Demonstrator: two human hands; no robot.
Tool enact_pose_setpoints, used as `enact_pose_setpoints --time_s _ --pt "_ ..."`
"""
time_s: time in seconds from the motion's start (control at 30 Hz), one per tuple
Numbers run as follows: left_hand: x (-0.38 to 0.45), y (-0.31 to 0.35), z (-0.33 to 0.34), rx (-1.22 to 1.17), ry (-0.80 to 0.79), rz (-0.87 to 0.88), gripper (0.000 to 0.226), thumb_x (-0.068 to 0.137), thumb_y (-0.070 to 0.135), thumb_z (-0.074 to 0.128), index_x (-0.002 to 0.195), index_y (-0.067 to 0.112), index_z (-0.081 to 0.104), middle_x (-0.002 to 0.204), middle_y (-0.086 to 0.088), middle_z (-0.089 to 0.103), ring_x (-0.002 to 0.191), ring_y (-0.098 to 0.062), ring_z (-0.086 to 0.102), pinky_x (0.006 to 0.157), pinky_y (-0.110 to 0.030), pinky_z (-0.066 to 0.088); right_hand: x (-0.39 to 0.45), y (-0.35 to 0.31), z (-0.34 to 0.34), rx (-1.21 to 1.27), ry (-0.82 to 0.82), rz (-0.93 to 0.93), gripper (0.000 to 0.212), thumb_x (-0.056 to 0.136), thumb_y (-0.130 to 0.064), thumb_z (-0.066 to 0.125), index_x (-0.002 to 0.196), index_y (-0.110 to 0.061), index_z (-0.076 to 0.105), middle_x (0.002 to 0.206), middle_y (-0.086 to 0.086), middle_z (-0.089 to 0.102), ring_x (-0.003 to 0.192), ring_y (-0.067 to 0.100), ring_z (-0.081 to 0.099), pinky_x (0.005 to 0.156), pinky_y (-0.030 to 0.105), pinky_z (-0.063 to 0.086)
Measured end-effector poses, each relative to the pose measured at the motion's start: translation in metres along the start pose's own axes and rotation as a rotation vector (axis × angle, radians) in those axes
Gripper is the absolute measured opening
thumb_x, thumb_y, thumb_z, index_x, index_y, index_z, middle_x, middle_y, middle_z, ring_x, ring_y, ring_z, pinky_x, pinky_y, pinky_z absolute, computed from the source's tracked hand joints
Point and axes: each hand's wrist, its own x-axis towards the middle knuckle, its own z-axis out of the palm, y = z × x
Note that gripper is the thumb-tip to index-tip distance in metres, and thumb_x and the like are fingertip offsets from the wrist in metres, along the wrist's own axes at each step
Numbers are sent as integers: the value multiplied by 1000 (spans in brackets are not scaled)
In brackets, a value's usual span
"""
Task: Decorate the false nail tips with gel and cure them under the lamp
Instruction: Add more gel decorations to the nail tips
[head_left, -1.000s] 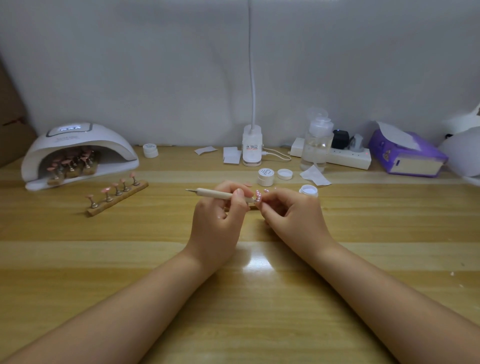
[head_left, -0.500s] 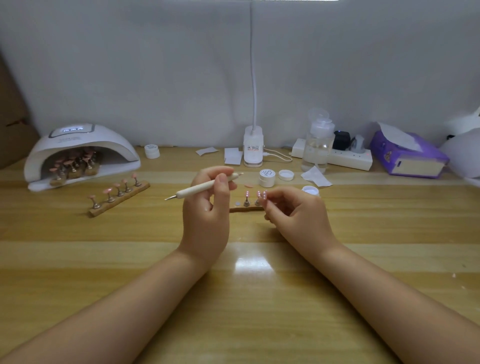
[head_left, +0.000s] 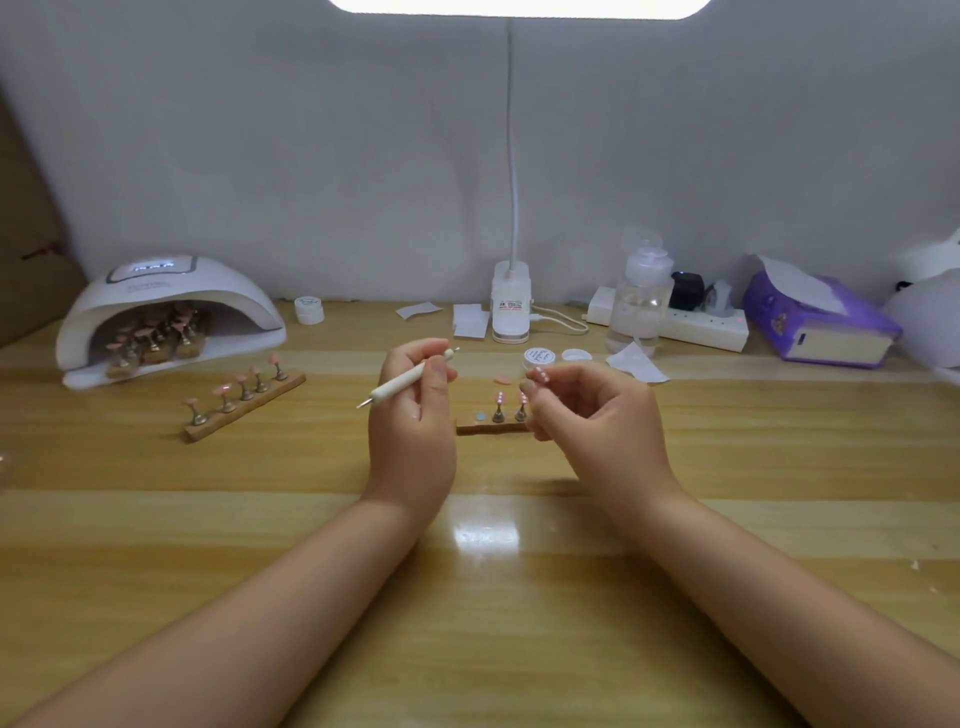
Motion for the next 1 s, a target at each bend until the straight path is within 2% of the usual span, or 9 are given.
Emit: enact_pose_setpoints --time_s 0.13,0.2,0.33,0.4,0.47,0.57,0.77,0.9,1.0 --pt "2 -2 0 3 29 -36 14 100 18 43 100 24 55 83 7 60 79 1 56 75 -14 46 9 -4 8 -149 -40 -13 11 84 -20 68 73 -23 70 52 -12 59 49 5 52 55 29 48" --pt "4 -2 0 -9 67 -71 16 101 18 42 98 26 55 84 7 60 80 0 57 78 -17 46 14 -1 14 -270 -71 1 13 84 -24 68 72 -21 70 45 -12 51 46 4 43 52 25 38" --pt "7 -3 -2 -21 110 -109 15 101 17 41 99 22 55 84 7 60 82 -2 57 81 -21 47 18 3 29 -498 -112 56 10 82 -23 63 77 -23 72 49 -12 48 50 4 45 51 23 33" --pt "7 -3 -1 -29 109 -119 15 101 17 41 100 20 56 84 7 60 80 1 57 80 -19 47 18 6 34 -566 -131 66 12 82 -22 61 80 -21 73 52 -12 48 66 4 57 59 25 42" --pt "6 -3 0 -35 105 -123 15 101 16 42 98 21 56 83 7 60 78 3 57 78 -17 47 17 9 39 -599 -152 82 14 83 -23 60 83 -20 73 62 -7 57 95 13 64 76 31 49" --pt "6 -3 0 -49 99 -121 17 101 15 41 96 23 55 82 6 60 76 6 56 76 -13 45 16 13 45 -638 -146 78 17 85 -25 58 88 -21 74 80 -2 69 116 9 55 90 26 36" --pt "4 -3 1 -76 86 -133 20 101 17 42 92 30 55 80 6 59 73 7 55 70 -8 42 12 15 53 -712 -65 67 19 88 -30 56 92 -26 74 81 -3 70 84 17 60 66 30 18" --pt "3 -4 1 -77 74 -127 19 101 17 42 92 29 55 81 7 60 75 7 56 71 -8 43 13 18 54 -758 -39 12 21 90 -31 53 93 -26 74 81 -1 70 84 20 59 78 31 23" --pt "3 -4 1 -71 60 -126 19 101 18 42 93 29 56 82 7 60 76 5 56 74 -11 44 14 20 53 -788 -56 19 24 92 -31 51 92 -23 73 82 0 70 85 22 60 79 33 25"
